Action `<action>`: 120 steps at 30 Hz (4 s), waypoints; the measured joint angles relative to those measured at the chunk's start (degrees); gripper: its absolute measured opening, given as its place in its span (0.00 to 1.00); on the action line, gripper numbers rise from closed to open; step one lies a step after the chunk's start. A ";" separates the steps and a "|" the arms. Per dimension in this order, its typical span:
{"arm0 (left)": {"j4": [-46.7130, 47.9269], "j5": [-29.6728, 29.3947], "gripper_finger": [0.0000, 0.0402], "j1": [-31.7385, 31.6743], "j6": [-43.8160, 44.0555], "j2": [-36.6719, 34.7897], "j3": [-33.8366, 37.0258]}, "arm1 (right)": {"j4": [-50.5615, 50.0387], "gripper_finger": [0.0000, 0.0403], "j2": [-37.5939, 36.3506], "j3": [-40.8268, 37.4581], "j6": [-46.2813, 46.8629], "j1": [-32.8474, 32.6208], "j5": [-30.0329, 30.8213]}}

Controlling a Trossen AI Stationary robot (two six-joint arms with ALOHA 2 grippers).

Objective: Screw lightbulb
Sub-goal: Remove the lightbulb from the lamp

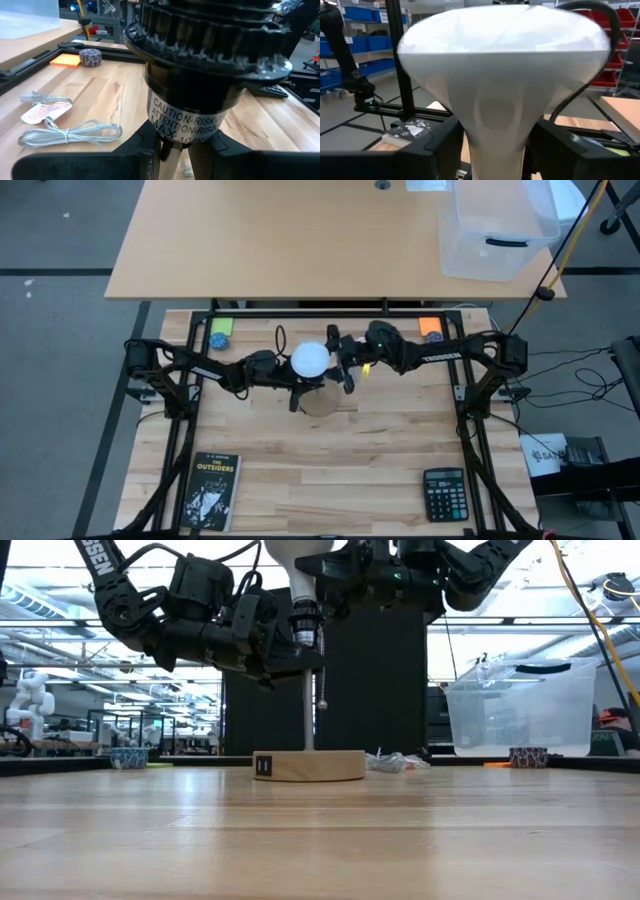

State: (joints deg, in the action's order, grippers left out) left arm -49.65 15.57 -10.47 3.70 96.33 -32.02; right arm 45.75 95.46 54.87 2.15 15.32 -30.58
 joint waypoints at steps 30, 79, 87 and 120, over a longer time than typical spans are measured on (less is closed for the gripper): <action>-0.07 -2.53 0.18 0.21 0.08 0.07 -0.17 | -38.98 0.78 -15.74 -2.84 -12.89 -3.17 18.17; -0.81 -7.82 0.18 0.14 2.13 0.09 -0.08 | 6.82 0.51 1.52 -1.79 -9.84 -15.65 49.35; -0.34 -7.38 0.18 0.10 1.78 0.07 -0.19 | -1.29 0.45 -1.71 -1.77 -9.93 -13.29 42.72; 0.07 9.67 0.18 0.17 -1.20 0.09 -0.21 | -5.38 0.44 -4.67 -1.87 -3.08 -5.26 8.14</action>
State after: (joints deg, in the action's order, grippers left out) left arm -49.58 25.24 -10.30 2.51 96.42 -32.23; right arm 40.37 90.79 53.00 -0.92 10.07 -22.44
